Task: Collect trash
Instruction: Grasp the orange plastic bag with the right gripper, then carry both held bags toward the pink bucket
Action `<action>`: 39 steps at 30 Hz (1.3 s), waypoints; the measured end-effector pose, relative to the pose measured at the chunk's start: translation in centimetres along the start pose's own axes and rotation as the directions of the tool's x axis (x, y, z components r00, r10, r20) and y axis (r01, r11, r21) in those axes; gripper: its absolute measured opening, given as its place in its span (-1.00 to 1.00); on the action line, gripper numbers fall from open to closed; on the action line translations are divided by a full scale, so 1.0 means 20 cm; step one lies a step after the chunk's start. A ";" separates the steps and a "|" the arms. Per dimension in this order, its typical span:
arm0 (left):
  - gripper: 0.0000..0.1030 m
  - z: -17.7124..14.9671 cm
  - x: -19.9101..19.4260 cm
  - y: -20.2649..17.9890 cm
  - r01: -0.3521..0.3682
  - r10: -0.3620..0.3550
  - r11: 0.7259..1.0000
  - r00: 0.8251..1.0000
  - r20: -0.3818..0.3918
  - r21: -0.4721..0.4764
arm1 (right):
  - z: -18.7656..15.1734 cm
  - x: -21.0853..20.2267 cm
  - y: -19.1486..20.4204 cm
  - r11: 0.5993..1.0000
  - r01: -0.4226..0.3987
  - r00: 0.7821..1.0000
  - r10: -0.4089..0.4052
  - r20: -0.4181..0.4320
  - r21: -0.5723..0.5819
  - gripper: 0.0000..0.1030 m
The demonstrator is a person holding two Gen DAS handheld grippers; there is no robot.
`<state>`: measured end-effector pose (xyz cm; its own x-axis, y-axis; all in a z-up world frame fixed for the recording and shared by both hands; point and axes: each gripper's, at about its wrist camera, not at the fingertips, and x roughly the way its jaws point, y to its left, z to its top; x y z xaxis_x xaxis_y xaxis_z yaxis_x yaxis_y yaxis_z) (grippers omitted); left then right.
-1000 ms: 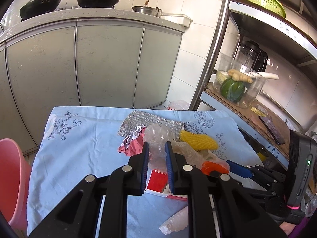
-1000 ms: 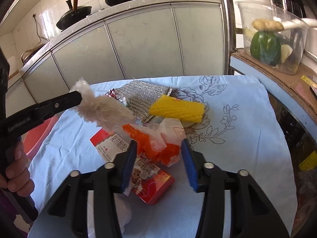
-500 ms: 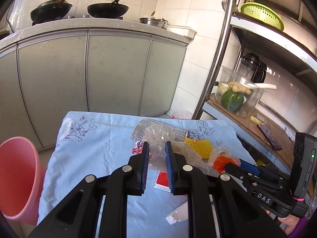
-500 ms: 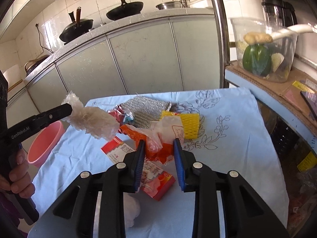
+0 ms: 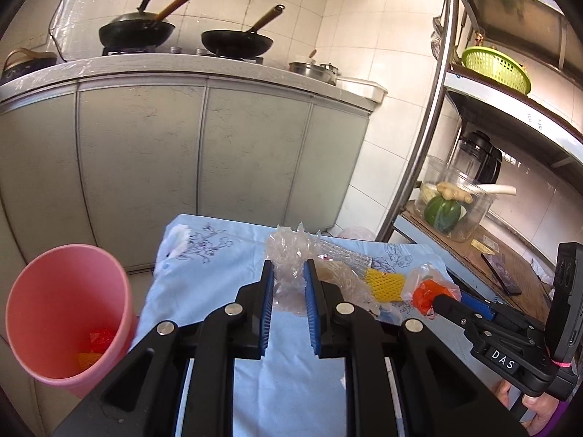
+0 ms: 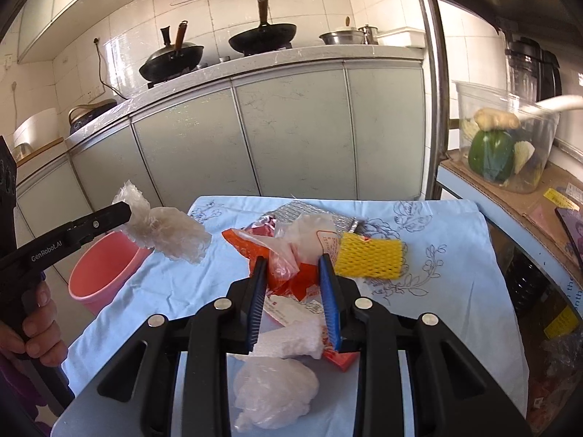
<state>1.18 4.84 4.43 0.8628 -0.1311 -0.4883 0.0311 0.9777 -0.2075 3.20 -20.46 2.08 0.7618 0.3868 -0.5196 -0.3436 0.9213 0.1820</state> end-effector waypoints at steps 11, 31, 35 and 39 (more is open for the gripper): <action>-0.70 -0.02 -0.15 0.22 -0.063 0.065 0.996 0.997 0.041 -0.064 | 0.03 -0.01 0.22 0.996 -0.035 0.999 0.037 0.017 -0.081 -0.43; -0.70 -0.12 -0.40 0.64 -0.219 0.235 0.957 0.970 0.066 -0.192 | 0.06 0.07 0.66 0.963 -0.165 0.985 0.170 0.004 -0.212 -0.43; -0.70 -0.13 -0.43 0.71 -0.248 0.267 0.945 0.962 0.062 -0.215 | 0.07 0.09 0.75 0.950 -0.196 0.979 0.202 -0.002 -0.244 -0.43; -0.70 -0.13 -0.44 0.77 -0.274 0.295 0.934 0.954 0.061 -0.227 | 0.08 0.11 0.84 0.936 -0.230 0.972 0.234 -0.015 -0.266 -0.43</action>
<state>-7.32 20.62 3.27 0.8626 0.1732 -0.4753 -0.3224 0.9123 -0.2526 0.00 -4.09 5.21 0.6516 0.5914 -0.4751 -0.6431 0.7628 0.0674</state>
